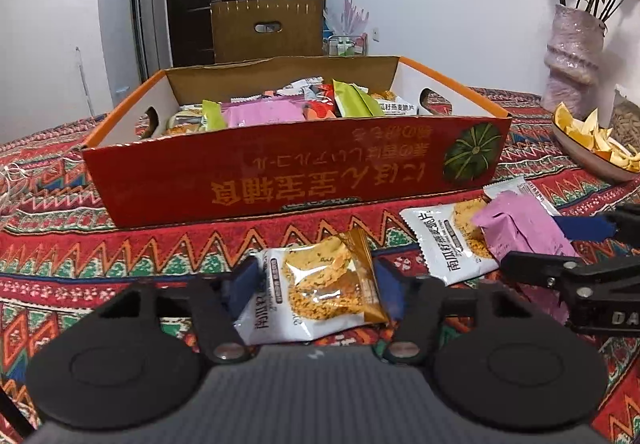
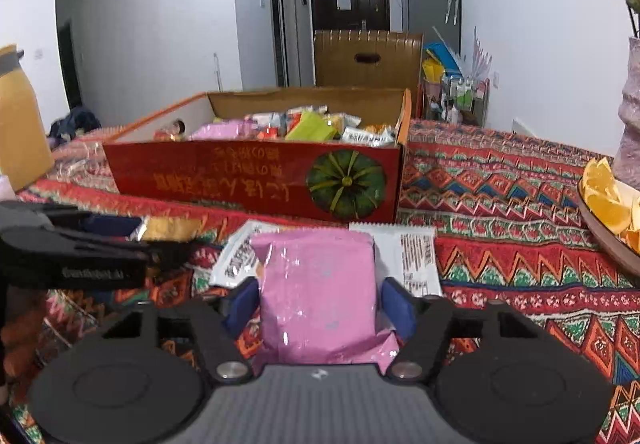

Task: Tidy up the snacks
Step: 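Grasp a cracker packet with left tool while right tool grasps a pink packet, then carry the cracker packet and pink packet into the box and open both tools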

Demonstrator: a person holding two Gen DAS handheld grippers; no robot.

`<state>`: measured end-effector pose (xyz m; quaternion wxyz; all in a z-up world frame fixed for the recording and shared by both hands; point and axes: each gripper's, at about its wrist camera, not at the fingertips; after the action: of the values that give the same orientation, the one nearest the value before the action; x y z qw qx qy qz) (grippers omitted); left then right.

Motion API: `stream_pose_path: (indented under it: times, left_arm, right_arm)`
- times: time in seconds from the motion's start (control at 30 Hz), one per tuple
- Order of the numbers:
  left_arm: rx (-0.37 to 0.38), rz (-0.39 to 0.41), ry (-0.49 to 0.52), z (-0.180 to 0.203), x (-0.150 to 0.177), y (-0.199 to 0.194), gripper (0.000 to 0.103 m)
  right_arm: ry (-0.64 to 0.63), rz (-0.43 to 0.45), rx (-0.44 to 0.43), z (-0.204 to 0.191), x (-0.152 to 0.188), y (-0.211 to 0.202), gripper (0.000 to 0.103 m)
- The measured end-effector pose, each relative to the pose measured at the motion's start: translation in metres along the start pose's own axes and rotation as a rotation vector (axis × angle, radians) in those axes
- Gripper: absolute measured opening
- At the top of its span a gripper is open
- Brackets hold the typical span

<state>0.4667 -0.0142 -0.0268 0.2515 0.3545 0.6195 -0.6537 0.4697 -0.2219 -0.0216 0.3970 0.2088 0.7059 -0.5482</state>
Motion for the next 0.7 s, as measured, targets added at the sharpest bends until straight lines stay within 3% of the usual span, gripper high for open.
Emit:
stream_pose_path:
  times: [0.2, 0.23, 0.27, 0.43, 0.7]
  left_arm:
    - [0.022, 0.015, 0.004, 0.003, 0.003, -0.020, 0.044]
    - [0.024, 0.015, -0.004, 0.003, 0.004, -0.025, 0.034]
    - [0.032, 0.022, -0.010, 0.003, 0.006, -0.032, 0.019]
    - [0.068, 0.059, -0.052, 0.005, 0.026, -0.086, 0.014]
    - [0.133, 0.086, -0.185, 0.002, 0.087, -0.195, 0.014]
  right_arm:
    - [0.010, -0.005, -0.026, 0.001, 0.004, -0.004, 0.061]
    - [0.013, -0.003, -0.027, 0.000, 0.005, -0.006, 0.061]
    - [0.013, -0.003, -0.024, -0.001, 0.008, -0.009, 0.061]
    - [-0.002, 0.032, 0.010, -0.016, 0.025, -0.047, 0.061]
    - [0.110, 0.064, -0.019, -0.045, 0.079, -0.140, 0.061]
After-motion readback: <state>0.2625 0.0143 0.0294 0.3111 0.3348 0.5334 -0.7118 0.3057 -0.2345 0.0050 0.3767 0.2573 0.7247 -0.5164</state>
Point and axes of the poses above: each gripper's, at about its wrist camera, not at the fingertips, and y roughly the way its jaws point, z to its right, x to its underside, and after that the axes turned 2 degrees about -z, right-handed
